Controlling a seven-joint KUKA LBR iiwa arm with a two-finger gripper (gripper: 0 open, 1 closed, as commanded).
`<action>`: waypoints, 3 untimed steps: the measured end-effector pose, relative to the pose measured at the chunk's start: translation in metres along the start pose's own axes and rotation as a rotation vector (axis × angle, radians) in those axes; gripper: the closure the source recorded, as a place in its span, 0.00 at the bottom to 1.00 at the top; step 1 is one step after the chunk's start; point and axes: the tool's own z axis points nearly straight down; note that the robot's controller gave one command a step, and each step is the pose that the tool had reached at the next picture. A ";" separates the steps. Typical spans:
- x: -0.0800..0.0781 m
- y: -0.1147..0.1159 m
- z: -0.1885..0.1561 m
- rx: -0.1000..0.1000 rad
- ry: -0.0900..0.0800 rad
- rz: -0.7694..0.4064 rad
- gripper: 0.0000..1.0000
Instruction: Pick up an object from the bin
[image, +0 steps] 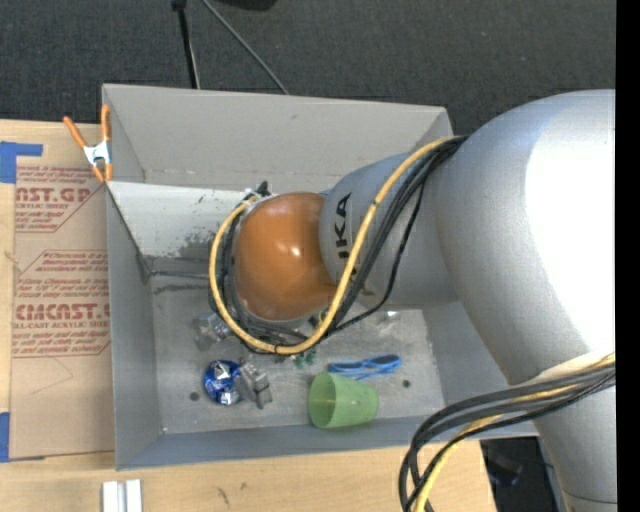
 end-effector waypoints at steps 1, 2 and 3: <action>0.009 0.038 -0.001 0.001 0.001 -0.159 0.00; 0.008 0.035 -0.003 0.003 -0.002 -0.155 1.00; -0.014 0.009 -0.125 0.005 -0.008 -0.137 1.00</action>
Offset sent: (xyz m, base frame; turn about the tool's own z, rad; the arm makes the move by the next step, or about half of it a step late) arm -0.0277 0.0253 -0.0012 -0.1568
